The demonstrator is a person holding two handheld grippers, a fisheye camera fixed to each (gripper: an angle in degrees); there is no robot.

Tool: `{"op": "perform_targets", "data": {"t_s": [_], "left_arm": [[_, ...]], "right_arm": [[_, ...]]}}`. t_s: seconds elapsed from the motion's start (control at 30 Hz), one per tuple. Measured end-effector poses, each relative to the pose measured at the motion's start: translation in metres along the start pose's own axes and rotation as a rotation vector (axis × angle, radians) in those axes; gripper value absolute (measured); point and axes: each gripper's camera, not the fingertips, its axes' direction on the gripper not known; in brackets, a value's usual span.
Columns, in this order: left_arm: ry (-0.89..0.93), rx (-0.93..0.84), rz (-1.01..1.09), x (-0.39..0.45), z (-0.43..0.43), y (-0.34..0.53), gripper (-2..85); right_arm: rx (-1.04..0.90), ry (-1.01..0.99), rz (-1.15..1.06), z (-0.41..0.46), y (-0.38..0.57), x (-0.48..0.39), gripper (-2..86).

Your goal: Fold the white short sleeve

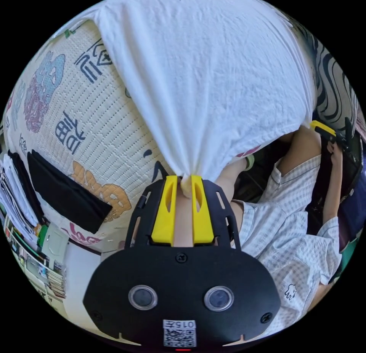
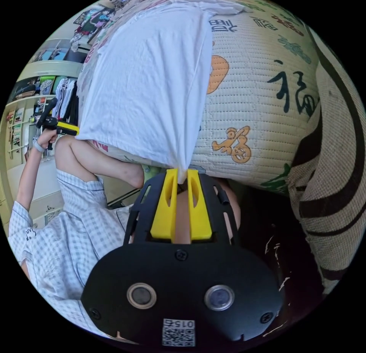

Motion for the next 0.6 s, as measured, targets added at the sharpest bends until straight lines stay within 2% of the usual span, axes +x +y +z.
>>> {"op": "perform_targets", "data": {"t_s": [0.13, 0.3, 0.47, 0.6], "left_arm": [[-0.147, -0.007, -0.006, 0.001, -0.024, -0.010, 8.0], [-0.182, 0.250, 0.053, 0.047, -0.115, -0.065, 8.2], [-0.224, 0.554, 0.258, 0.181, -0.211, -0.192, 8.8], [-0.259, 0.649, 0.368, 0.277, -0.231, -0.285, 9.3]], "right_arm": [[0.197, 0.016, -0.015, -0.036, 0.016, 0.006, 4.7], [0.503, 0.030, -0.009, -0.077, 0.001, 0.014, 5.3], [0.685, -0.021, 0.084, -0.087, -0.061, 0.042, 5.7], [0.740, -0.054, 0.127, -0.086, -0.100, 0.057, 6.1]]}}
